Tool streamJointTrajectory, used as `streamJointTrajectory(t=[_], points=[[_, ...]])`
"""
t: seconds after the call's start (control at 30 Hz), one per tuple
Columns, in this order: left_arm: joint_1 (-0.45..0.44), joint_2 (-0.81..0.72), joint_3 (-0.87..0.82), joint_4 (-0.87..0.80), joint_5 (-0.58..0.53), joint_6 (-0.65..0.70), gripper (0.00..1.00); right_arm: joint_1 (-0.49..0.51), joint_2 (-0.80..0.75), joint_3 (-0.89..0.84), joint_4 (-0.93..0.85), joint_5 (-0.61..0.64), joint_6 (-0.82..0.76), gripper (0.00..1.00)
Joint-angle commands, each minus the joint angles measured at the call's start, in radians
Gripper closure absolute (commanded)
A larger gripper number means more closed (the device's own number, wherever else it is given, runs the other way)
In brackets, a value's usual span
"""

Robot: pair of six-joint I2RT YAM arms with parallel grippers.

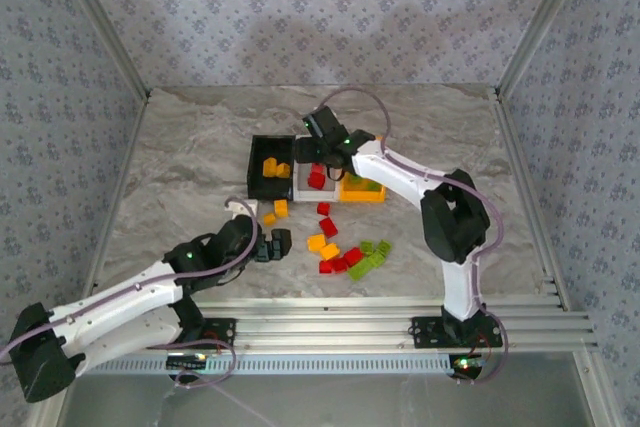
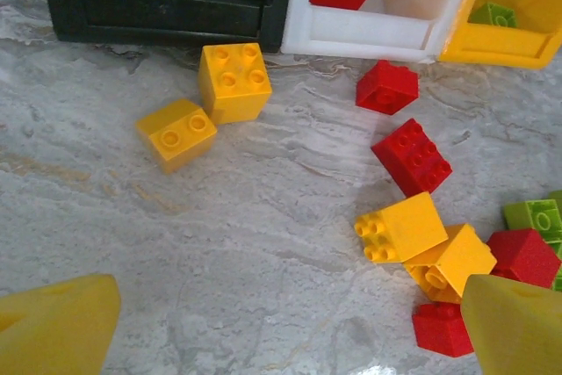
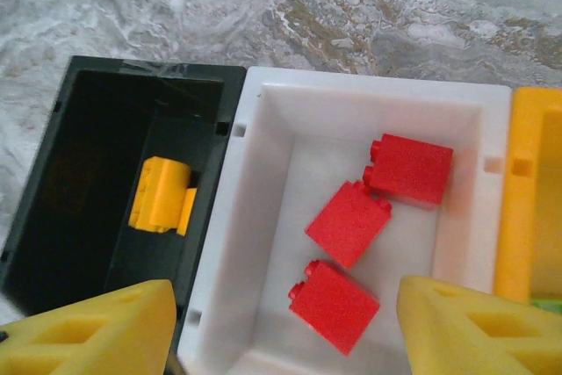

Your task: Sort the legos into containers by color

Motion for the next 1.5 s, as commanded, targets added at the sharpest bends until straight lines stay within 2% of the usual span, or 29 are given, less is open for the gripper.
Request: streamJointTrajectory(t=[0.0,0.17,0.33,0.53,0.73,0.87,1.13,1.33,1.47], points=[[0.027,0.05,0.036,0.046,0.085,0.043,0.01,0.02,-0.155,-0.104,0.054,0.016,0.021,0.31],[0.02,0.243,0.099,0.13,0.195,0.118,0.07,0.023,-0.343,-0.36,0.111,0.043,0.086,0.3],[-0.005,0.491,0.207,0.136,0.208,0.193,0.11,0.018,-0.502,-0.553,0.121,0.061,0.131,0.3],[-0.025,0.651,0.283,0.172,0.197,0.218,0.12,0.008,-0.639,-0.672,0.105,0.088,0.159,0.29],[-0.026,0.736,0.305,0.142,0.161,0.212,0.19,-0.014,-0.715,-0.709,0.075,0.098,0.164,0.29],[-0.018,0.732,0.268,0.092,0.122,0.191,0.24,-0.022,-0.745,-0.722,0.078,0.105,0.165,0.29],[-0.001,0.516,0.109,0.019,0.071,0.147,0.24,-0.027,-0.766,-0.742,0.099,0.097,0.17,0.29],[-0.024,0.439,0.159,0.009,0.09,0.139,0.22,-0.028,-0.764,-0.743,0.107,0.094,0.172,0.29],[-0.04,0.468,0.209,0.041,0.087,0.154,0.17,-0.026,-0.775,-0.749,0.105,0.093,0.174,0.29]])
